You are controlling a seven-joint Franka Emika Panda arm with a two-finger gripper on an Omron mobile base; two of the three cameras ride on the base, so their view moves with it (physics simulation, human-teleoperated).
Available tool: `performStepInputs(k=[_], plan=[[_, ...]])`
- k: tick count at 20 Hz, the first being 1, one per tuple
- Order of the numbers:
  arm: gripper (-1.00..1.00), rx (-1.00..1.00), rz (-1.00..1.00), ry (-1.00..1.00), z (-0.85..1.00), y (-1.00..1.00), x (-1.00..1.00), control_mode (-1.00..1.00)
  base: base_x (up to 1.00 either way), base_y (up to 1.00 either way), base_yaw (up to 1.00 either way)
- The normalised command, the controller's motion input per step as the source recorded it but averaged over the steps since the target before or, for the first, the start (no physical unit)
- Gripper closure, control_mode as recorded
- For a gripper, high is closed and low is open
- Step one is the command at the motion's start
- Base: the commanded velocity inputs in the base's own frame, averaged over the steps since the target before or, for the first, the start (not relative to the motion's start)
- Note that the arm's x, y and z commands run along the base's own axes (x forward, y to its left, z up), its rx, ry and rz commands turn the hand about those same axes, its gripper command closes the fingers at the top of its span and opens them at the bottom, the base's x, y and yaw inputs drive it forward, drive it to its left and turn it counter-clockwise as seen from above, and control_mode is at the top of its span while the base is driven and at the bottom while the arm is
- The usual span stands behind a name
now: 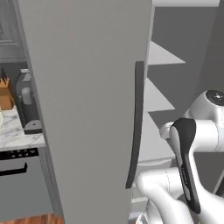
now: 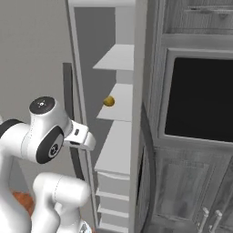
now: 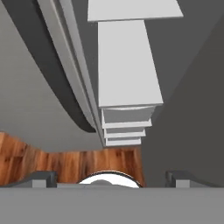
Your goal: Take the squash, carrot, and bell pepper from the freezer and place them in the bowl on the counter.
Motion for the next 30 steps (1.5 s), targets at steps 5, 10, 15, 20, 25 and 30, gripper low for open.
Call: performStepInputs(k=[5, 10, 15, 20, 25, 30], plan=[[-1.00, 0.00, 0.00, 0.00, 0.00, 0.00, 0.00, 1.00, 0.48, -0.37, 0.00], [-1.00, 0.00, 0.00, 0.00, 0.00, 0.00, 0.00, 1.00, 0.49, -0.17, 0.00], [-1.00, 0.00, 0.00, 0.00, 0.00, 0.00, 0.00, 1.00, 0.43, -0.03, 0.00], [-1.00, 0.00, 0.00, 0.00, 0.00, 0.00, 0.00, 1.00, 0.39, -0.01, 0.00], [-1.00, 0.00, 0.00, 0.00, 0.00, 0.00, 0.05, -1.00, 0.24, 0.00, 0.00], [-1.00, 0.00, 0.03, -0.07, -0.11, 0.00, 0.38, -1.00, 0.00, 0.00, 0.00]])
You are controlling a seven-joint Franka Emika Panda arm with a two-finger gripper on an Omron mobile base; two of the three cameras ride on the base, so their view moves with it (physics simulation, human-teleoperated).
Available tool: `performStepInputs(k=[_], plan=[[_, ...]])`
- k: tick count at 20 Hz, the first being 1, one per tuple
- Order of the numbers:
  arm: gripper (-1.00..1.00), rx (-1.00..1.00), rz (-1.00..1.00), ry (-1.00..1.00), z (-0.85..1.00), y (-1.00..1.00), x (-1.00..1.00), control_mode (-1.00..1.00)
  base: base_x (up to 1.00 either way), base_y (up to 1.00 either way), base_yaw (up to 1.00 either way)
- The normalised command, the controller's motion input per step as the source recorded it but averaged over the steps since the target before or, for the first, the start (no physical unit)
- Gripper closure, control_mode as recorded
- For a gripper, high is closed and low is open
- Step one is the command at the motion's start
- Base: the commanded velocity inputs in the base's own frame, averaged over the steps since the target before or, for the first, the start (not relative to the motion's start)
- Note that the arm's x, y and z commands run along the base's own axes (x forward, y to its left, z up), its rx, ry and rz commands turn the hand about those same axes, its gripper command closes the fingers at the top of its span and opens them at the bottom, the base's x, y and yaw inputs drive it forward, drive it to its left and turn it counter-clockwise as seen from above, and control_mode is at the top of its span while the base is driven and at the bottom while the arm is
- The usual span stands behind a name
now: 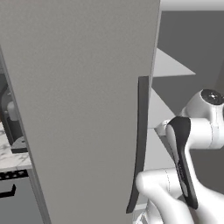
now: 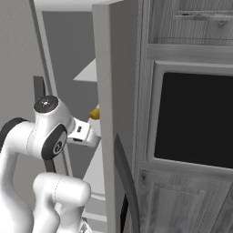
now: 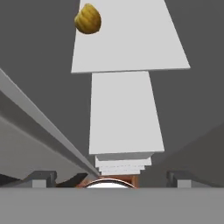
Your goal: Take the squash, carrot, and bell pepper from the freezer and place them in the bowl on the counter.
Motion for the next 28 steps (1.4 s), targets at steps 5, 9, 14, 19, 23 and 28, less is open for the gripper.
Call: performStepInputs(k=[5, 9, 14, 19, 23, 28], plan=[[-1.00, 0.00, 0.15, -0.17, -0.13, 0.00, 0.32, -1.00, 0.00, 0.00, 0.00], [-1.00, 0.01, 0.20, -0.12, -0.14, -0.01, 0.50, -1.00, 0.00, 0.00, 0.00], [-1.00, 0.02, 0.22, -0.02, -0.01, 0.00, 0.41, -1.00, 0.00, 0.00, 0.00], [-1.00, 0.00, 0.15, 0.00, 0.00, 0.00, 0.42, -1.00, 0.00, 0.00, 0.00], [-1.00, 0.00, 0.15, 0.00, 0.00, 0.00, 0.53, -1.00, 0.00, 0.00, 0.00], [-1.00, 0.00, 0.15, 0.00, -0.04, 0.00, 0.53, -1.00, 0.00, 0.00, 0.00]])
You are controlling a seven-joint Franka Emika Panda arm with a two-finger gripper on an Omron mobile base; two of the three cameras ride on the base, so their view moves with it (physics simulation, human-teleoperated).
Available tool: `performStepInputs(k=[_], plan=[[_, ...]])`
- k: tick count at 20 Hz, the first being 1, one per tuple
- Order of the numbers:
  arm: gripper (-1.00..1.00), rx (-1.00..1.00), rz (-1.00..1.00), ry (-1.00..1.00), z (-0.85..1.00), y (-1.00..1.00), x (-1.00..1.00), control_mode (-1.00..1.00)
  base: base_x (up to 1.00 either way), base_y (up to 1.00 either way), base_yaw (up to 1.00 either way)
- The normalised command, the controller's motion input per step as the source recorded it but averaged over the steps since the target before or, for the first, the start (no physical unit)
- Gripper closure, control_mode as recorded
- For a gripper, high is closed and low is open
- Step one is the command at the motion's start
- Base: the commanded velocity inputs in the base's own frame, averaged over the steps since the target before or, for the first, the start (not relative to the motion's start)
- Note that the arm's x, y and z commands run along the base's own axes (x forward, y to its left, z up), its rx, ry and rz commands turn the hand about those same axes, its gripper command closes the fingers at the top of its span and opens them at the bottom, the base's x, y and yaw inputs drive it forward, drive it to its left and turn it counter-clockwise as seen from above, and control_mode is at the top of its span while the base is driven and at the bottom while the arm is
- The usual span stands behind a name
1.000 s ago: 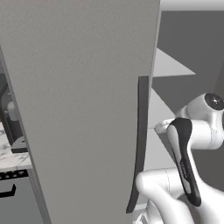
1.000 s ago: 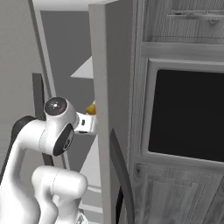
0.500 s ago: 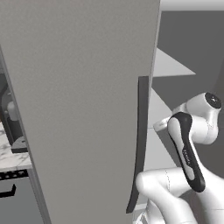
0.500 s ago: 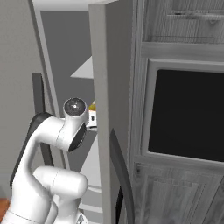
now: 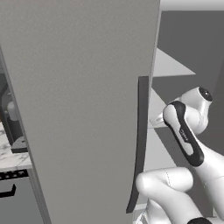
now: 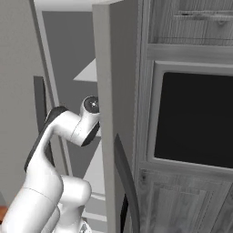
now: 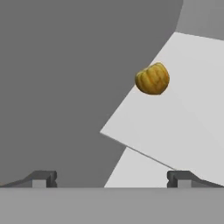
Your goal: Take the squash, carrot, and bell pepper from the freezer and place them in the bowl on the counter.
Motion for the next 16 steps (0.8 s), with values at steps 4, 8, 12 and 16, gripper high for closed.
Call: performStepInputs(k=[4, 8, 12, 16], plan=[[-1.00, 0.00, 0.16, 0.00, -0.05, 0.00, 0.50, -1.00, 0.00, 0.00, 0.00], [-1.00, 0.00, 0.15, 0.00, -0.10, 0.00, 0.46, -1.00, 0.00, 0.00, 0.00], [-1.00, 0.00, 0.16, 0.00, -0.19, 0.00, 0.26, -1.00, 0.00, 0.00, 0.00], [-1.00, 0.03, 0.15, 0.00, -0.23, 0.00, 0.18, -1.00, 0.00, 0.00, 0.00]])
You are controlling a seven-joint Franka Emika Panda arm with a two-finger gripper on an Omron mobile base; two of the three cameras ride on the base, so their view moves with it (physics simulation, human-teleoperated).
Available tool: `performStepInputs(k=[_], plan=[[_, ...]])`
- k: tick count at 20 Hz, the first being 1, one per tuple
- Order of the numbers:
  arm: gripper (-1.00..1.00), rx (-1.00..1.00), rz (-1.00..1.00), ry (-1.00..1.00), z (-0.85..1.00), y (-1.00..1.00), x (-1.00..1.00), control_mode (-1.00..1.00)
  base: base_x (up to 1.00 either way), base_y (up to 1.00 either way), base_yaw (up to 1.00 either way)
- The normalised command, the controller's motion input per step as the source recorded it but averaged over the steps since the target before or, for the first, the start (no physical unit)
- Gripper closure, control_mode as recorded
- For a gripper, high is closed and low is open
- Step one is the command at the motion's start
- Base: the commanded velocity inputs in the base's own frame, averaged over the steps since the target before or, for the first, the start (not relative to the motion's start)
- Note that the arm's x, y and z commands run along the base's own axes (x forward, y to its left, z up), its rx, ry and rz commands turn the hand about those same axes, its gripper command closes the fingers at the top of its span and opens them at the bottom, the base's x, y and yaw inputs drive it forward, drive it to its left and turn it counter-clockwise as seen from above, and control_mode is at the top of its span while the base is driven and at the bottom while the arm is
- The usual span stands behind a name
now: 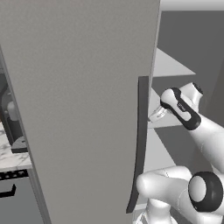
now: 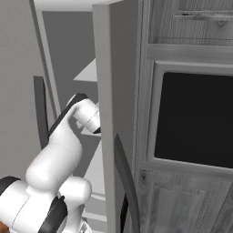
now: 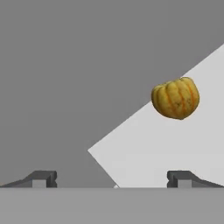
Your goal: Take the squash, carrot, and bell pepper from the freezer and place them in the bowl on the counter.
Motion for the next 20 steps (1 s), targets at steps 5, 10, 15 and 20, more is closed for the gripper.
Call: performStepInputs(k=[5, 10, 15, 20], plan=[[-1.00, 0.02, 0.10, -0.03, -0.16, 0.00, 0.05, -1.00, 0.00, 0.00, 0.00], [-1.00, 0.00, 0.07, -0.10, -0.02, 0.00, 0.00, -1.00, 0.00, 0.00, 0.00], [-1.00, 0.00, 0.04, -0.09, 0.00, 0.00, 0.00, -1.00, 0.00, 0.00, 0.00], [-1.00, 0.00, 0.03, -0.08, 0.00, 0.07, 0.04, -1.00, 0.00, 0.00, 0.00]])
